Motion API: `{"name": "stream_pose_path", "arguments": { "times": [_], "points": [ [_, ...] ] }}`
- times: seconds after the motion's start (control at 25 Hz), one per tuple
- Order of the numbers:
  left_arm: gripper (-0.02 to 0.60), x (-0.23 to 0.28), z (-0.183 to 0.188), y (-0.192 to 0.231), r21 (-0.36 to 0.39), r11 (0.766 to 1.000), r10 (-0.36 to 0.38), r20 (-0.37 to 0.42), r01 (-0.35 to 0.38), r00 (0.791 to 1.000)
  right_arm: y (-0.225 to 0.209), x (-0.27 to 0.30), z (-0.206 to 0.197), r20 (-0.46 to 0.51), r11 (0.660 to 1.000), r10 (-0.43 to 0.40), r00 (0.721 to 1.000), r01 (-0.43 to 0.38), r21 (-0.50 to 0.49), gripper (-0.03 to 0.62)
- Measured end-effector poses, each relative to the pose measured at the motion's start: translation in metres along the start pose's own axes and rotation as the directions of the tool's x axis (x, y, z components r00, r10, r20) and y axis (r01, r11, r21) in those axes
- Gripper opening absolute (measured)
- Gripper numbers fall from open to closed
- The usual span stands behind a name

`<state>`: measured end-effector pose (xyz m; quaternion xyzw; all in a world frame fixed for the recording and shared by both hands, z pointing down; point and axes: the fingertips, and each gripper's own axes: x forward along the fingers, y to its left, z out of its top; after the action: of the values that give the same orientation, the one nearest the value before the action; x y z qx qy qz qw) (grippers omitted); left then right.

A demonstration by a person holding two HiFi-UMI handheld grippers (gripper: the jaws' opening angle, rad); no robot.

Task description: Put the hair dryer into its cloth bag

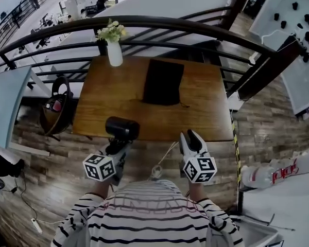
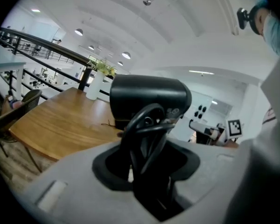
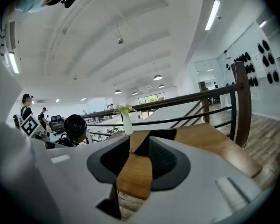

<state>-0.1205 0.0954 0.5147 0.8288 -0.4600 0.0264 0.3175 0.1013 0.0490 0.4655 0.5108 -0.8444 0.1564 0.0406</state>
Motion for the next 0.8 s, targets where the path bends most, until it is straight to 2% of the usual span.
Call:
{"name": "stream_pose_path", "arguments": {
  "times": [0.24, 0.36, 0.52, 0.8],
  "points": [
    [0.164, 0.065, 0.009, -0.023, -0.030, 0.998, 0.048, 0.019, -0.048, 0.999, -0.067, 0.025, 0.013, -0.039, 0.998, 0.058, 0.998, -0.059, -0.019, 0.123],
    [0.165, 0.083, 0.009, -0.030, -0.050, 0.996, 0.070, 0.033, -0.068, 0.997, -0.087, 0.033, 0.012, -0.066, 0.995, 0.091, 0.994, -0.094, -0.043, 0.123],
    [0.164, 0.096, 0.005, -0.026, -0.069, 0.994, 0.090, 0.037, -0.087, 0.995, -0.103, 0.055, 0.005, -0.109, 0.987, 0.115, 0.987, -0.126, -0.098, 0.123],
    [0.164, 0.105, 0.007, -0.004, -0.097, 0.988, 0.124, 0.017, -0.122, 0.992, -0.105, 0.100, -0.013, -0.196, 0.961, 0.132, 0.972, -0.174, -0.217, 0.123]
  ]
}}
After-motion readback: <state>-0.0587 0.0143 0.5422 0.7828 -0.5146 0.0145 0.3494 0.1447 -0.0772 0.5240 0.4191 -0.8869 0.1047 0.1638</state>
